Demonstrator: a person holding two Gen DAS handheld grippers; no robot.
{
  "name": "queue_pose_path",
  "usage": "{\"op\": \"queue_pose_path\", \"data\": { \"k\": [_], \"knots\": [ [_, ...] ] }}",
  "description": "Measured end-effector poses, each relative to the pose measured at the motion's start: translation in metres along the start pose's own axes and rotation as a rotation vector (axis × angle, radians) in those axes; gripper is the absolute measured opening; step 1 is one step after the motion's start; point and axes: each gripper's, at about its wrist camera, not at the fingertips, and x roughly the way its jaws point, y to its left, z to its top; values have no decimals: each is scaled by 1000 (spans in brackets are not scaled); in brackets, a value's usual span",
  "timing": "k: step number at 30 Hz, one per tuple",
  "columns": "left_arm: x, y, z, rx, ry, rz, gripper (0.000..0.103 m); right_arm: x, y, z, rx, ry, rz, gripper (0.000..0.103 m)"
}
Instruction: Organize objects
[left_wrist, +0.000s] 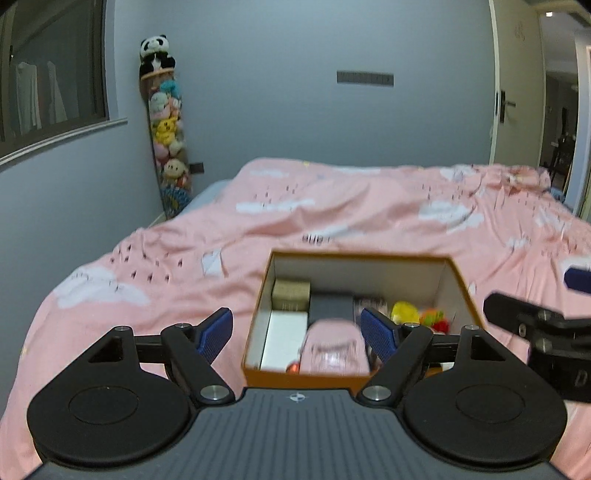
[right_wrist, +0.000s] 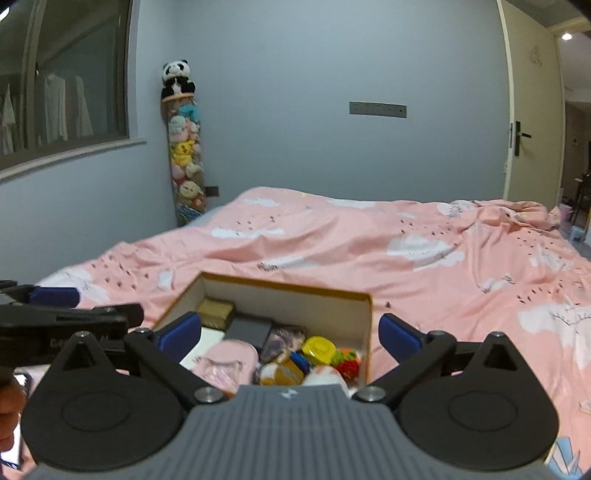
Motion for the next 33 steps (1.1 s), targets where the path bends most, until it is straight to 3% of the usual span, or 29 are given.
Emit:
{"op": "queue_pose_path", "data": {
  "k": [5, 12, 21, 33],
  "knots": [
    [-6, 2, -28, -12, 57, 9, 92, -1, 3, -17, 32, 48, 11, 102],
    [-19, 4, -53, -32, 77, 28, 92, -11, 7, -40, 55, 86, -11, 102],
    [-30, 4, -60, -49, 78, 19, 92, -27, 1, -47, 83, 77, -44, 102],
    [-23, 4, -62, -54, 101, 18, 92, -18, -2, -53, 92, 111, -35, 102]
  ]
}}
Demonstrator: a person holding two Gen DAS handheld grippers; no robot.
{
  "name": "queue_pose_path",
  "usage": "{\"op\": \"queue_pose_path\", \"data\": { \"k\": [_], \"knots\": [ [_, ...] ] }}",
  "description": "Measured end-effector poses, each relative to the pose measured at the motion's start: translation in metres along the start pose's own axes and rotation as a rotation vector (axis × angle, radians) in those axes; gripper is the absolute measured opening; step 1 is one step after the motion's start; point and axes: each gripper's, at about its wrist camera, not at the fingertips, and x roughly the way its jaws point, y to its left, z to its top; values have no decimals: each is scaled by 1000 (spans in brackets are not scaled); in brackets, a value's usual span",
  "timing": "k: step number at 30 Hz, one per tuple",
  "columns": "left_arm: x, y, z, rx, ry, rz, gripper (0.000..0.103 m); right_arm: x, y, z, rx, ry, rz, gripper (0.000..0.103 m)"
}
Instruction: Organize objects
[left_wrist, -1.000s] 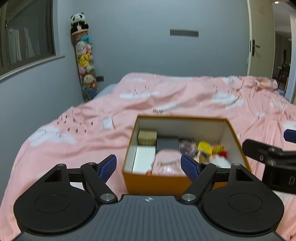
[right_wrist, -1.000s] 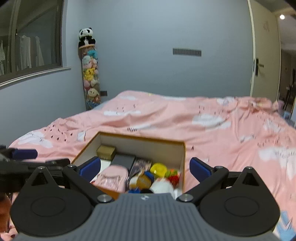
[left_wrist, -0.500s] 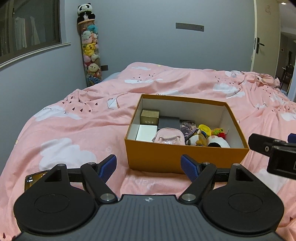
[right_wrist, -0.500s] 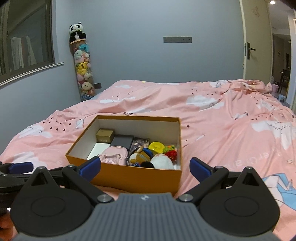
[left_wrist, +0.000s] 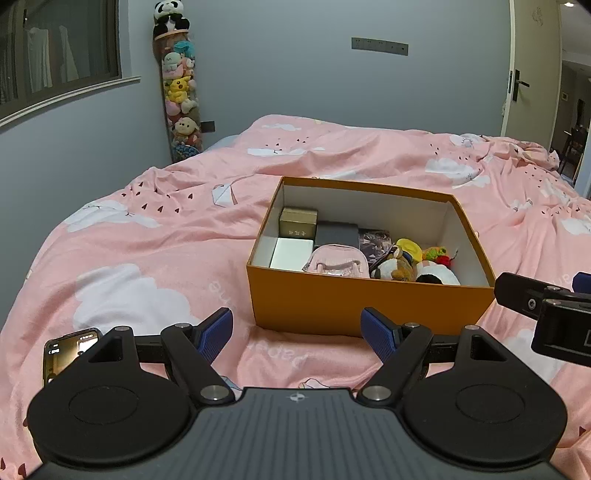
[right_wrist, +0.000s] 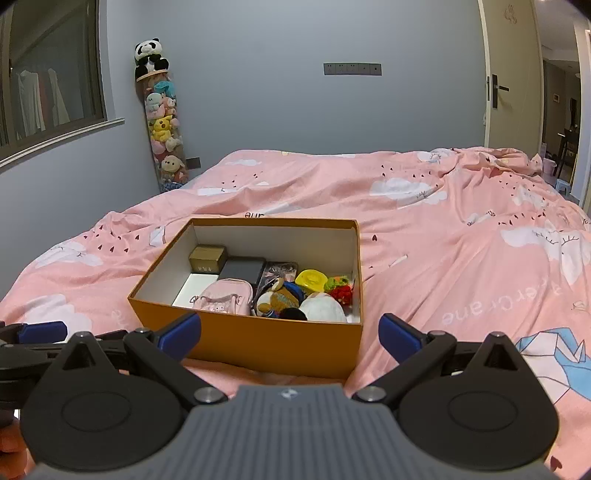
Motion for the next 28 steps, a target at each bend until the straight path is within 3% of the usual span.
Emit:
{"op": "queue_pose_path", "data": {
  "k": [28],
  "knots": [
    [-5, -4, 1, 22, -14, -12, 92, 1, 1, 1, -10, 1, 5, 102]
  ]
}}
